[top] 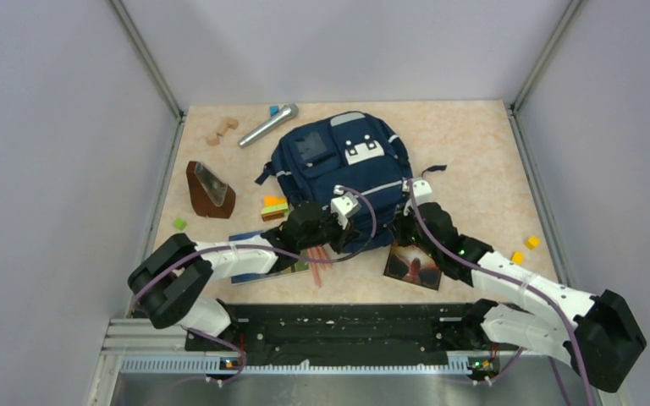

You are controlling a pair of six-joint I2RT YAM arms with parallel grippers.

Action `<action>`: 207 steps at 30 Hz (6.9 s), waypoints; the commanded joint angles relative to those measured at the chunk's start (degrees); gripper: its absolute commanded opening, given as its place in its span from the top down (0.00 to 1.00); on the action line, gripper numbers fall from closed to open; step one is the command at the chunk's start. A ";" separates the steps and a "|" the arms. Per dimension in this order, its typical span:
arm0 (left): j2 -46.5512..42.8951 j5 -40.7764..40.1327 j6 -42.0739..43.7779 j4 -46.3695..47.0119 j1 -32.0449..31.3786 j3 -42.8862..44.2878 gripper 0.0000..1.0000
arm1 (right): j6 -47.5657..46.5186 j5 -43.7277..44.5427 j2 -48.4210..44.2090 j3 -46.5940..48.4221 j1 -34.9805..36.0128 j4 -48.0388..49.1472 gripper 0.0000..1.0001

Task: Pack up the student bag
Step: Zip the student bag at the center of the board.

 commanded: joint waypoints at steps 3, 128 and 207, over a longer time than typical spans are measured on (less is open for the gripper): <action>-6.60 -3.19 -1.18 2.39 0.59 -3.03 1.00 | -0.83 8.78 2.92 -0.06 -0.07 0.28 1.00; -22.49 -19.17 8.83 -19.40 -11.26 8.79 1.00 | 9.20 8.70 5.18 -2.75 -12.07 13.09 1.00; -6.24 -26.68 9.20 -13.48 -8.64 2.83 0.41 | -4.43 -3.26 32.04 18.89 -8.36 11.36 0.59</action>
